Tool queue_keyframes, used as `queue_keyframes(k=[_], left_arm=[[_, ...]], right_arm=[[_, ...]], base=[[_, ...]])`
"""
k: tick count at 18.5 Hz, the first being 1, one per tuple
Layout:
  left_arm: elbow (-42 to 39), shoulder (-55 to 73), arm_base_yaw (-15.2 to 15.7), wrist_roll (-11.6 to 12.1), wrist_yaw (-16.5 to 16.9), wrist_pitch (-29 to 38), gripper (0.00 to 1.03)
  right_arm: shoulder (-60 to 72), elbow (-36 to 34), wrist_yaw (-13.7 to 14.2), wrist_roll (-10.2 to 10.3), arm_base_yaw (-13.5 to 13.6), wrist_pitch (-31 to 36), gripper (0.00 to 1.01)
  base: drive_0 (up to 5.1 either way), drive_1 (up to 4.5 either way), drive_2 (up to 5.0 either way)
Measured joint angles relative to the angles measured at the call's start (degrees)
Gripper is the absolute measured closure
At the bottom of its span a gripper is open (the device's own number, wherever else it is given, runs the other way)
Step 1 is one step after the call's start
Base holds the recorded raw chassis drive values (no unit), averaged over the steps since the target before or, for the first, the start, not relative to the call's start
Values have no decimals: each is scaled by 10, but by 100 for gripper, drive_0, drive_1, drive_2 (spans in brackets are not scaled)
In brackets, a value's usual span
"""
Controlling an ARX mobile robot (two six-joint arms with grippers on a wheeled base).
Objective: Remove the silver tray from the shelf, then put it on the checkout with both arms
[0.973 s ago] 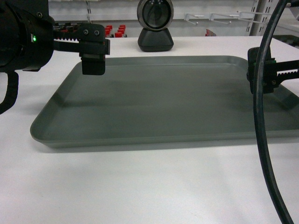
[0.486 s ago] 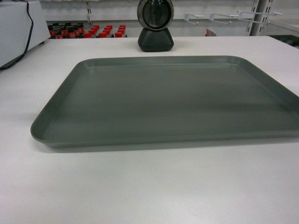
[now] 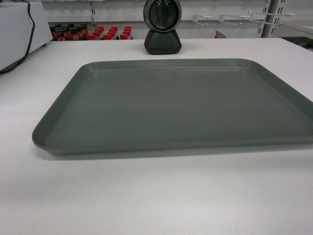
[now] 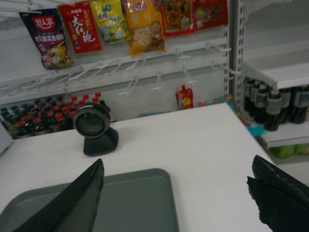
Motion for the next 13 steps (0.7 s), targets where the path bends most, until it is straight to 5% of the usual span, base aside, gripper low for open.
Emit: queue_keyframes(k=[2, 4, 6, 10, 11, 12, 13], left_arm=[[-46, -39, 38, 28, 86, 47, 19], [-128, -97, 68, 41, 163, 68, 39], [-145, -106, 71, 43, 173, 75, 45], [-255, -162, 106, 45, 210, 113, 87], [-272, -177, 119, 45, 226, 120, 98], [-291, -193, 155, 47, 266, 125, 101], [-307, -206, 170, 47, 266, 129, 101]], right_arm=[[-63, -82, 9, -68, -7, 46, 26], [-120, -164, 1, -96, -29, 48, 48], [-127, -174, -1, -98, -31, 49, 52], [-197, -270, -42, -109, -70, 85, 94], [-210, -290, -52, -110, -77, 87, 99], [-223, -308, -58, -111, -85, 89, 99], [-238, -324, -70, -111, -94, 90, 99]], base=[[0, 0, 0], [0, 0, 0], [0, 0, 0], [0, 0, 0], [0, 0, 0], [0, 0, 0], [0, 0, 0]])
